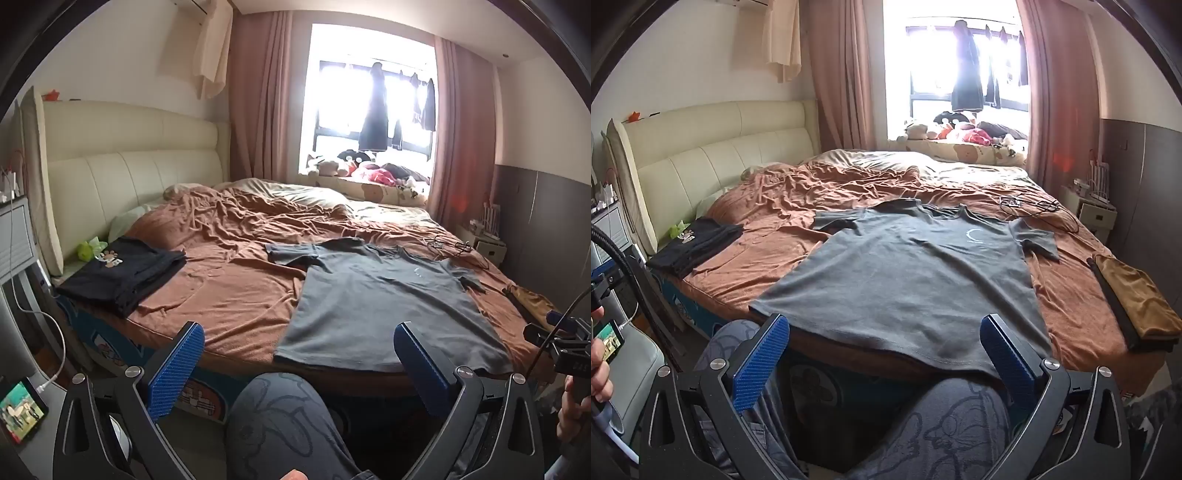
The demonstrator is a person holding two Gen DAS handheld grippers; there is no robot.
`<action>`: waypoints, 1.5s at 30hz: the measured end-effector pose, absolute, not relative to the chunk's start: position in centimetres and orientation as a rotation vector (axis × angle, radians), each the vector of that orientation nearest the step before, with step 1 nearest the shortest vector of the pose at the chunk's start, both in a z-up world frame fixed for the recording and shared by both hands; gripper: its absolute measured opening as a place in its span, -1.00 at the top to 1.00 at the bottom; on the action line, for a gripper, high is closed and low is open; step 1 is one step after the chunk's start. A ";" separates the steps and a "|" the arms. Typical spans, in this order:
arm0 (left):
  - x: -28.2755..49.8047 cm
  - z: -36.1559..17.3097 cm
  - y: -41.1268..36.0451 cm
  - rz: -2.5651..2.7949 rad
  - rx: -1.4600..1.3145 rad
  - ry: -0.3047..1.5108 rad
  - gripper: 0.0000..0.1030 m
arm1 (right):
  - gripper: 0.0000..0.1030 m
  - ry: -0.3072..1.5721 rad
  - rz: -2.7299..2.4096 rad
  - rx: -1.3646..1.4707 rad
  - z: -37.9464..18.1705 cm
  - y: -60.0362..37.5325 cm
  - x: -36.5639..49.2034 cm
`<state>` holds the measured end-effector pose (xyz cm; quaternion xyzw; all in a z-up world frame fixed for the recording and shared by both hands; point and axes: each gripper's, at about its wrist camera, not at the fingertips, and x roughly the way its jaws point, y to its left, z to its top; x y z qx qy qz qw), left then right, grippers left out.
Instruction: Fold small clothes
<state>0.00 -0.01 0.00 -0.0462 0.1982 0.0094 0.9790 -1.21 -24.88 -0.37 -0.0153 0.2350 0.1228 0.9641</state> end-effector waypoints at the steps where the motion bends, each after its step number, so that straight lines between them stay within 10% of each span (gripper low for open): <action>1: 0.0 0.0 0.0 0.018 -0.096 0.403 -1.00 | -1.00 0.474 0.249 -0.031 -0.4 -24.9 -1.2; 45: -0.4 1.2 0.3 -0.008 -0.109 0.374 -1.00 | -1.00 0.449 0.223 -0.019 0.2 -25.2 -1.2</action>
